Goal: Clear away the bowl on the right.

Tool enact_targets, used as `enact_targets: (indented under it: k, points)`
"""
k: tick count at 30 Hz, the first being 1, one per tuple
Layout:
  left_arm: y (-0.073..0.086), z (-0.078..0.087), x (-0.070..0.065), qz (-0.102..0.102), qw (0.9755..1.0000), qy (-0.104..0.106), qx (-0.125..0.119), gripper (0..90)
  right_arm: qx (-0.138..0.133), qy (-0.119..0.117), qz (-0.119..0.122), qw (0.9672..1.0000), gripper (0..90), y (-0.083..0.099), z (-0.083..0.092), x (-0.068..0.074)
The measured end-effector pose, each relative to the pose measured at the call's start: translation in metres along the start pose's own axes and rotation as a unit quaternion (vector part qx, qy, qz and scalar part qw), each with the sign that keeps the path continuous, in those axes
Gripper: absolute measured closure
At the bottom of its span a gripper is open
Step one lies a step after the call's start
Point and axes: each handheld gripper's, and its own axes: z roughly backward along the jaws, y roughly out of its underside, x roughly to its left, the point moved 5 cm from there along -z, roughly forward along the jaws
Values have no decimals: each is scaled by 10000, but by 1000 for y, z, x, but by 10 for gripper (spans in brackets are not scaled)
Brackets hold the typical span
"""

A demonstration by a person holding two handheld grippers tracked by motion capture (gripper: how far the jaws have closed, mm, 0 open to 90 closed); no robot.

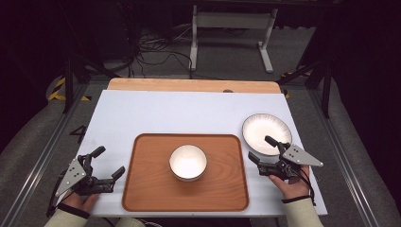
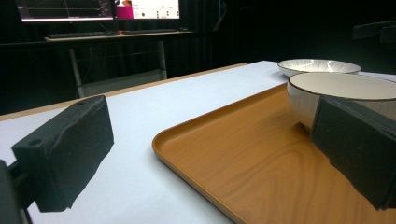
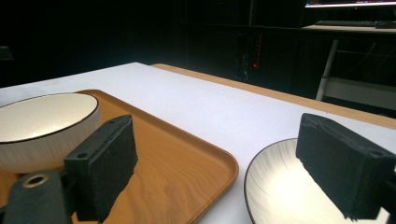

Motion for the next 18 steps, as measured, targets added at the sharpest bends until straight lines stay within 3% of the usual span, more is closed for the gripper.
enact_targets:
  k: [8, 18]
  points:
    - [0, 0, 0, 0, 10000, -1, 1, 2, 118, 79, -97, 9999, 129, 14, 2, -5]
    - [0, 0, 0, -7, 10000, -3, -6, 2, 145, 72, -146, 9998, 126, 17, 4, -4]
